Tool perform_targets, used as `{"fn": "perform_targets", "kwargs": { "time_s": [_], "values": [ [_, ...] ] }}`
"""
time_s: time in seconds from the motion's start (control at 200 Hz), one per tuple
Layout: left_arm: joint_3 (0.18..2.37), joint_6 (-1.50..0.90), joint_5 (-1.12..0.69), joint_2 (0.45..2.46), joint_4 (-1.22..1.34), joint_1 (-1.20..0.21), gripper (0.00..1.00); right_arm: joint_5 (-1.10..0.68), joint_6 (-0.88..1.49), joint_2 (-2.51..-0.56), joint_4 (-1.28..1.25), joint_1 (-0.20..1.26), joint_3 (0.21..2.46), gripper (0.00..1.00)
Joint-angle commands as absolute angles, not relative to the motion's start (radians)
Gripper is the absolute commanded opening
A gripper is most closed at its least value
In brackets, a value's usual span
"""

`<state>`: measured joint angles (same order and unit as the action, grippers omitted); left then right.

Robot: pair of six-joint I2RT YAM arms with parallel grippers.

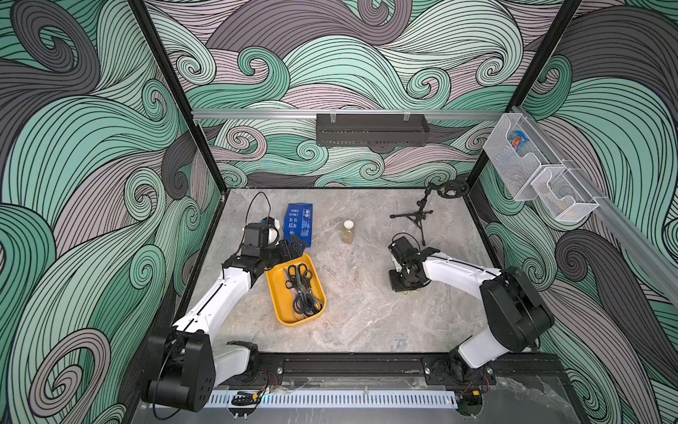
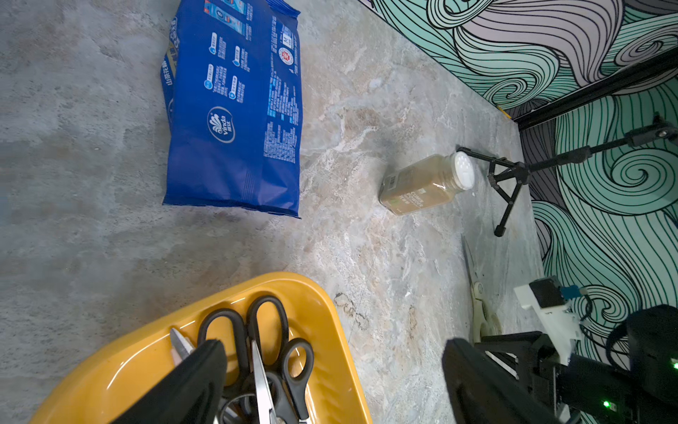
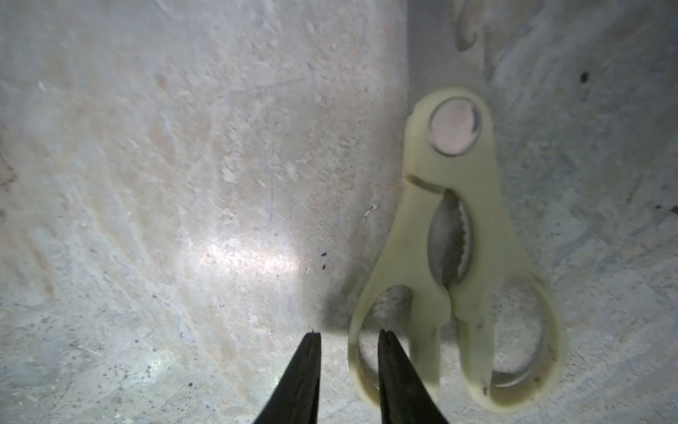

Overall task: Put the scissors into the storage box
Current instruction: Pick up the scissors from the center of the board.

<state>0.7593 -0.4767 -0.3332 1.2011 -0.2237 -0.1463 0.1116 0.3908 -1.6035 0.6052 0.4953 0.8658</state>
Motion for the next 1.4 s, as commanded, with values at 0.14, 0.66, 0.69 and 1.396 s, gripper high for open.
{"fn": "perform_targets", "kwargs": {
  "time_s": [0.14,0.66,0.69,1.396],
  "values": [
    [0.789,-0.439,-0.263,1.171,-0.264,-0.149,0.96,0.18,0.423,-1.638,0.587,0.51,0.872,0.26],
    [0.772,-0.463,-0.191,1.149,-0.273,-0.149,0.96,0.172,0.421,-1.617,0.552,0.512,0.869,0.0],
    [0.772,-0.466,-0.19,1.15,-0.272,-0.149,0.96,0.169,0.421,-1.606,0.553,0.511,0.876,0.0],
    [0.697,-0.603,-0.155,1.147,-0.209,0.0,0.99,-0.18,0.444,-1.391,0.362,0.702,1.089,0.0]
  ]
}}
